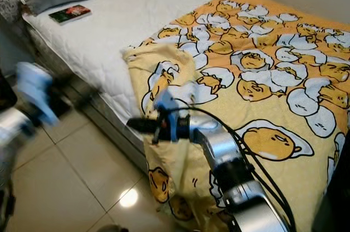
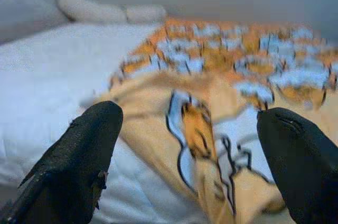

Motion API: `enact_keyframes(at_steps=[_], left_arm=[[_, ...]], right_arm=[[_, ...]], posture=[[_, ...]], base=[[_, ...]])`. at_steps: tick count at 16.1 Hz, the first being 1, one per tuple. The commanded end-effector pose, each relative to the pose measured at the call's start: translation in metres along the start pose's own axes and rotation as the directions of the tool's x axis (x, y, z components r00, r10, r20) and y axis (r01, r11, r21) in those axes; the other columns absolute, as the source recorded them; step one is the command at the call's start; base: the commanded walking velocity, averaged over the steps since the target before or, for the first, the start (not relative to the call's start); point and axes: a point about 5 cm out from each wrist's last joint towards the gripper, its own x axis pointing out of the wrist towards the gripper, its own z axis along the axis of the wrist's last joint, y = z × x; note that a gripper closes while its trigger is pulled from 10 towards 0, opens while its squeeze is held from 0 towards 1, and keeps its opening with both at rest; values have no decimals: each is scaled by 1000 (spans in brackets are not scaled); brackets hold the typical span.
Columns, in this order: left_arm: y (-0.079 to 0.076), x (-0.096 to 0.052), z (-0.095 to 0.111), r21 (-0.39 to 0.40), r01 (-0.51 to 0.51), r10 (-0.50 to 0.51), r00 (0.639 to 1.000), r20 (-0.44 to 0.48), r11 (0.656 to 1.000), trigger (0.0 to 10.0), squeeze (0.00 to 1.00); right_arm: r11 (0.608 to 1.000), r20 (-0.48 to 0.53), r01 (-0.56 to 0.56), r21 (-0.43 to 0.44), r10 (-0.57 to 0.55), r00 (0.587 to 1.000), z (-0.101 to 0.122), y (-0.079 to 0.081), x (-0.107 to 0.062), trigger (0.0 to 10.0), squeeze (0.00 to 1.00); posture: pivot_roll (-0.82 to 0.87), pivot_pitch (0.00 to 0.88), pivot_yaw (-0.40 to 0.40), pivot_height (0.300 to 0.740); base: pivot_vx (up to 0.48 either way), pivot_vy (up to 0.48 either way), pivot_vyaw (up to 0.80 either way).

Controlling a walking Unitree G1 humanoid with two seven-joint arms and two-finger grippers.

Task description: Clean up the room

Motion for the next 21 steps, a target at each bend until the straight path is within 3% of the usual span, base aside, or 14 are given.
enact_keyframes(at_steps=[1,3,4,5,6,7,8,10,12,13,15,16,18,21], left_arm=[[4,-4,0,-16,-3,3,1000,-8,1000,10000,408],[2,-4,-6,10,10,-10,999,-44,1000,10000,408],[-3,-1,-11,8,34,-34,997,-67,999,10000,408],[-13,1,-19,27,84,-80,990,-117,996,10000,408],[-17,2,-22,33,99,-94,987,-132,995,10000,404],[-23,2,-28,45,128,-119,979,-164,991,10000,412],[-28,3,-34,57,147,-134,972,-191,988,10000,408],[-42,8,-46,57,162,-146,966,-213,985,10000,408],[-51,13,-52,58,157,-142,967,-212,986,10000,408],[-58,18,-58,62,136,-120,969,-216,989,10000,408],[-60,23,-66,74,85,-65,970,-235,994,10000,420],[-61,24,-70,82,64,-42,969,-242,995,10000,420],[-60,23,-72,99,40,-15,969,-246,994,10000,420],[-58,23,-73,115,3,25,970,-240,993,10000,420]], right_arm=[[996,-17,-93,11,94,995,-2,11,-2,0,0],[995,-35,-103,16,103,994,-4,18,-2,0,0],[1000,-51,-2,-7,1,999,-6,11,-2,10000,0],[991,-60,134,9,-134,989,-9,1,-6,10000,0],[982,-55,188,11,-187,981,-10,-3,-8,10000,0],[934,-48,355,46,-353,934,-15,-16,-17,10000,627],[856,-41,507,100,-506,862,-22,-24,-31,10000,1000],[665,-14,714,217,-730,684,-38,-28,-64,10000,1000],[542,12,801,254,-830,558,-47,-23,-82,10000,1000],[386,23,879,280,-918,396,-55,-16,-100,10000,1000],[230,76,926,300,-973,218,-66,0,-117,10000,1000],[172,37,933,317,-985,169,-75,7,-120,10000,1000],[119,-46,907,405,-988,150,-86,15,-118,10000,1000],[131,0,922,365,-990,140,-85,21,-113,10000,1000]], posture=[[32,0,-27,740],[32,0,-24,740],[29,0,-20,740],[26,0,-18,740],[26,0,-18,740],[25,0,-20,740],[26,0,-19,740],[20,0,-10,740],[8,0,1,740],[-1,0,9,740],[-18,0,22,740],[-18,0,26,740],[-19,0,31,740],[-11,0,26,740]], base=[[0,0,0],[0,0,0],[0,0,0],[0,0,0],[0,0,0],[0,0,0],[0,0,0],[0,0,0],[0,0,0],[0,0,0],[0,152,0],[0,341,0],[0,352,0],[0,318,-331]])
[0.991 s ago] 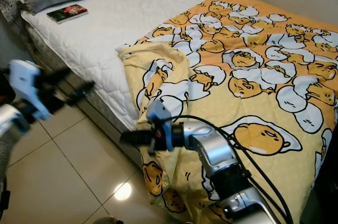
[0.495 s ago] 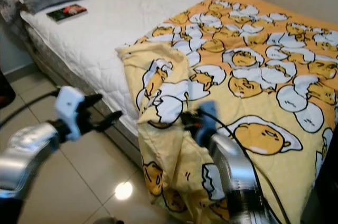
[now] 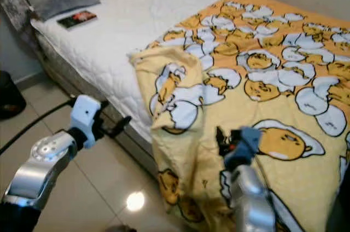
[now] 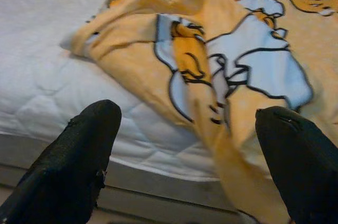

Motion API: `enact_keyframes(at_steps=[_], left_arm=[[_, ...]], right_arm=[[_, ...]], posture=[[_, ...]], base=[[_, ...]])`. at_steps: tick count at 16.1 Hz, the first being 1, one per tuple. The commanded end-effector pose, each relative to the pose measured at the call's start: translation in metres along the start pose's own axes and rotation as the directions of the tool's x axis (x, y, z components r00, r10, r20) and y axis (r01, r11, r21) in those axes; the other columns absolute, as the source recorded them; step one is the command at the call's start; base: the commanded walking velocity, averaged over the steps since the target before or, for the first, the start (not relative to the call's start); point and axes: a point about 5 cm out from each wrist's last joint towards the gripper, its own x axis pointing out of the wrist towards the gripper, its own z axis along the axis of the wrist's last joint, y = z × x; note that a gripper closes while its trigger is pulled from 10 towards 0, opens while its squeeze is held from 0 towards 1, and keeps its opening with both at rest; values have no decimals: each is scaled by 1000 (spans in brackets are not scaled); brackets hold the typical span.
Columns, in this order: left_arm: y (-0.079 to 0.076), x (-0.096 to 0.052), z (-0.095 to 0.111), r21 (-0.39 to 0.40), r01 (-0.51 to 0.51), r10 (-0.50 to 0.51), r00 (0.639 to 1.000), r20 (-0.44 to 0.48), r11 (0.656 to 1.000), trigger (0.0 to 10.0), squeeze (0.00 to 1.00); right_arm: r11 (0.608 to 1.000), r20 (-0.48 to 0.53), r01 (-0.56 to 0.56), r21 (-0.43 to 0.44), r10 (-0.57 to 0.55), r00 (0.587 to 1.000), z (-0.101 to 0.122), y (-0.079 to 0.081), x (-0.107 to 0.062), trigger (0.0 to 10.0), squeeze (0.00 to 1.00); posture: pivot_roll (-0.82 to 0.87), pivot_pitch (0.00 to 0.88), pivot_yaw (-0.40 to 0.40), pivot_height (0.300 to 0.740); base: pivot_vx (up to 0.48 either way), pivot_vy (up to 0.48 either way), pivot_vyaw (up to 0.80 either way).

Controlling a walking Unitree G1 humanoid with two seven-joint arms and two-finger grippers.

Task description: Clean up the room

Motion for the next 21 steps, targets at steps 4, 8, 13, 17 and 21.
enact_keyframes(at_steps=[4,8,13,17,21], left_arm=[[2,-2,2,-16,-79,79,996,35,997,10000,416],[-1,0,4,-45,-74,77,996,54,996,10000,447],[0,2,5,-56,-81,84,995,54,995,10000,463],[1,0,5,-66,-87,91,994,53,994,10000,467],[1,-1,4,-70,-87,91,995,52,994,10000,467]], right_arm=[[999,18,28,-26,-27,999,5,2,-1,10000,1000],[999,-7,-45,8,45,999,6,9,1,10000,0],[997,-37,-73,5,73,997,7,12,2,10000,0],[993,-65,-121,-14,119,991,5,16,3,10000,0],[987,-78,-156,32,158,984,4,23,3,10000,0]], posture=[[-6,0,21,740],[-5,0,17,740],[-4,0,14,740],[4,0,3,740],[6,0,-3,740]], base=[[0,0,0],[0,0,0],[0,0,0],[259,0,561],[278,0,200]])
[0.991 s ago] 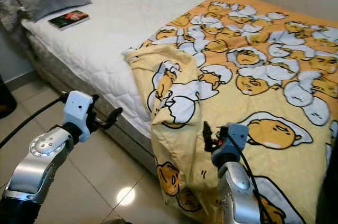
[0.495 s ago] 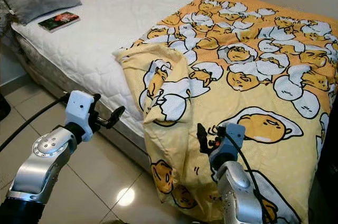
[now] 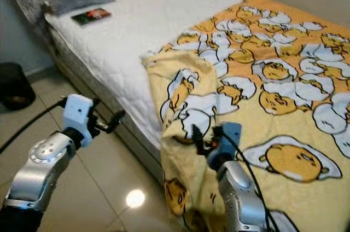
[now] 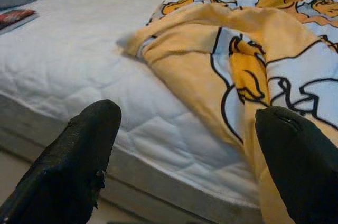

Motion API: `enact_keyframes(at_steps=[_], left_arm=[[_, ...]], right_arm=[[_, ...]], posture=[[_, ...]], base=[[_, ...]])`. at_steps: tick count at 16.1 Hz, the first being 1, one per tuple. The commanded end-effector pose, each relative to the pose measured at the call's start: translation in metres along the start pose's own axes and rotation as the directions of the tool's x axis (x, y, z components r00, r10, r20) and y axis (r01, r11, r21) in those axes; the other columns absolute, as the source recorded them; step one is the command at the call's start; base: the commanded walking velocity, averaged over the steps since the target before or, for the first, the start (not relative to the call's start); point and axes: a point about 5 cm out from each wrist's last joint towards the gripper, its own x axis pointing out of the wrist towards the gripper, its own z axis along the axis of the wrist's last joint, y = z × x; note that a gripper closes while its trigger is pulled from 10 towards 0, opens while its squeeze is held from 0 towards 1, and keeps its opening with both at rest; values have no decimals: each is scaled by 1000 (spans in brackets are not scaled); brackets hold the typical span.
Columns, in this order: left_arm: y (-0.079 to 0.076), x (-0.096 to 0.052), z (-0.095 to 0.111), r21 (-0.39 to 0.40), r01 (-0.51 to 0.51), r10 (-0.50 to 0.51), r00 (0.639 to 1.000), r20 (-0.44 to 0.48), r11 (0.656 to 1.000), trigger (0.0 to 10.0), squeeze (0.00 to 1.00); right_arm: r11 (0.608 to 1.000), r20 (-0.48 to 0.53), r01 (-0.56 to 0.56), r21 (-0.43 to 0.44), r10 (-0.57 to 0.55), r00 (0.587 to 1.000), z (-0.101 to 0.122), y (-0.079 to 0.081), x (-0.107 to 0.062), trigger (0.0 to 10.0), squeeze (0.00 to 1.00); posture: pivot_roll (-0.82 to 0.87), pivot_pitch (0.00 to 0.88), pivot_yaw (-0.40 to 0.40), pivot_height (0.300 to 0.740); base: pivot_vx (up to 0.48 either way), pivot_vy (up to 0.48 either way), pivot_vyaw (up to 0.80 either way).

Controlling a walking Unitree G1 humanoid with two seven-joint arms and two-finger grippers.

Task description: Clean up the room

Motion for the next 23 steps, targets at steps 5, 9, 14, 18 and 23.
enact_keyframes(at_steps=[5,9,14,18,23], left_arm=[[-4,0,1,6,23,-23,1000,4,1000,10000,431],[-8,-2,0,33,89,-89,996,-16,995,10000,420],[-11,-5,-2,40,132,-131,991,-30,990,10000,424],[-13,-6,-3,41,152,-150,988,-37,988,10000,424],[-14,-4,-2,41,153,-152,988,-38,987,10000,424]], right_arm=[[999,-24,34,-16,-34,999,0,-7,-2,10000,0],[998,-7,64,15,-64,998,2,-12,1,10000,1000],[995,-6,96,15,-96,995,6,-16,7,10000,1000],[994,-13,112,21,-112,994,7,-15,12,10000,1000],[994,-23,108,23,-107,994,5,-14,14,10000,1000]], posture=[[8,0,-3,740],[9,0,2,740],[14,0,-1,740],[15,0,-4,740],[11,0,-2,740]], base=[[168,0,0],[0,0,0],[0,0,0],[0,0,0],[0,0,0]])
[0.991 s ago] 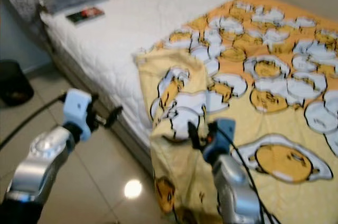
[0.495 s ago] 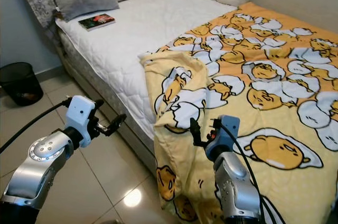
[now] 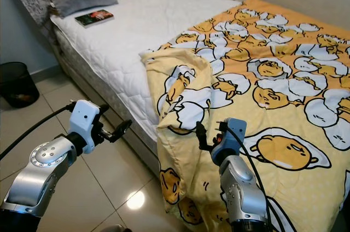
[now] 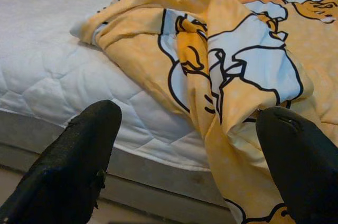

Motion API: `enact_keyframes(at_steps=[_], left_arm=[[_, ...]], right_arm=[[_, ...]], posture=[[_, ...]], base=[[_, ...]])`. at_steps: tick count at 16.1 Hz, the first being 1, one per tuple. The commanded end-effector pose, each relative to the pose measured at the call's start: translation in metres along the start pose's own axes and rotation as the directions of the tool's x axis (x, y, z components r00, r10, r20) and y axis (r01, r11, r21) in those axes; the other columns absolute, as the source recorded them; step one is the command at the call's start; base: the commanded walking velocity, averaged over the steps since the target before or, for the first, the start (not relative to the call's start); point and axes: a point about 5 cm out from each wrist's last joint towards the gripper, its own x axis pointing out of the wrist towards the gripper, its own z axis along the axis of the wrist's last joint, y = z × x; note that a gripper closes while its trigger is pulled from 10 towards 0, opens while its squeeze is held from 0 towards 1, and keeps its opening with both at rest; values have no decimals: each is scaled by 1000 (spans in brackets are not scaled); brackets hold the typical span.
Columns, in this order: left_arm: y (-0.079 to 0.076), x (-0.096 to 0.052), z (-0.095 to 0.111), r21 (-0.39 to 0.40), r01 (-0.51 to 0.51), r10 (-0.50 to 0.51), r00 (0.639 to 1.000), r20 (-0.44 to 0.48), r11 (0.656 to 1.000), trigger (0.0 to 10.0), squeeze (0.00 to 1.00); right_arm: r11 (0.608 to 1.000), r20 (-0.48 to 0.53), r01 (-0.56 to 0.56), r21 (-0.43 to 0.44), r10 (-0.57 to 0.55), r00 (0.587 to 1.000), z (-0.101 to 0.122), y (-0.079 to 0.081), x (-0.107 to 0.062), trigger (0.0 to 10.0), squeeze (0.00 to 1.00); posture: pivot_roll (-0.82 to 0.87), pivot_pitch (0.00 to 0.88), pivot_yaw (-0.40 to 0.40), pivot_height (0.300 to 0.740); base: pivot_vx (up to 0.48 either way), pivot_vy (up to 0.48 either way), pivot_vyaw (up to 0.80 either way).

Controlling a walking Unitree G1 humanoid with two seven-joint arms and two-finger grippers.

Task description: Clean up the room

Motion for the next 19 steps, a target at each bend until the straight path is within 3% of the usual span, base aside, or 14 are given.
enact_keyframes(at_steps=[1,7,14,18,19], left_arm=[[-3,2,4,11,24,-24,1000,9,1000,10000,427],[-6,2,7,35,62,-62,998,8,997,10000,435],[-9,-4,12,96,241,-237,970,-47,966,10000,431],[-1,-15,16,116,278,-269,959,-89,954,10000,435],[2,-20,17,125,297,-284,952,-110,947,10000,431]], right_arm=[[1000,10,-2,4,2,1000,3,2,3,10000,1000],[999,-1,31,-10,-31,1000,5,-5,9,10000,1000],[999,-47,24,-33,-25,999,30,-10,55,10000,1000],[999,-113,-24,-46,19,993,34,2,73,10000,1000],[998,-109,10,-58,-16,994,36,4,77,10000,1000]], posture=[[12,0,2,740],[27,0,-13,740],[48,0,-2,740],[82,0,20,740],[93,0,23,740]], base=[[0,0,0],[0,0,0],[0,0,0],[0,0,0],[0,0,0]])
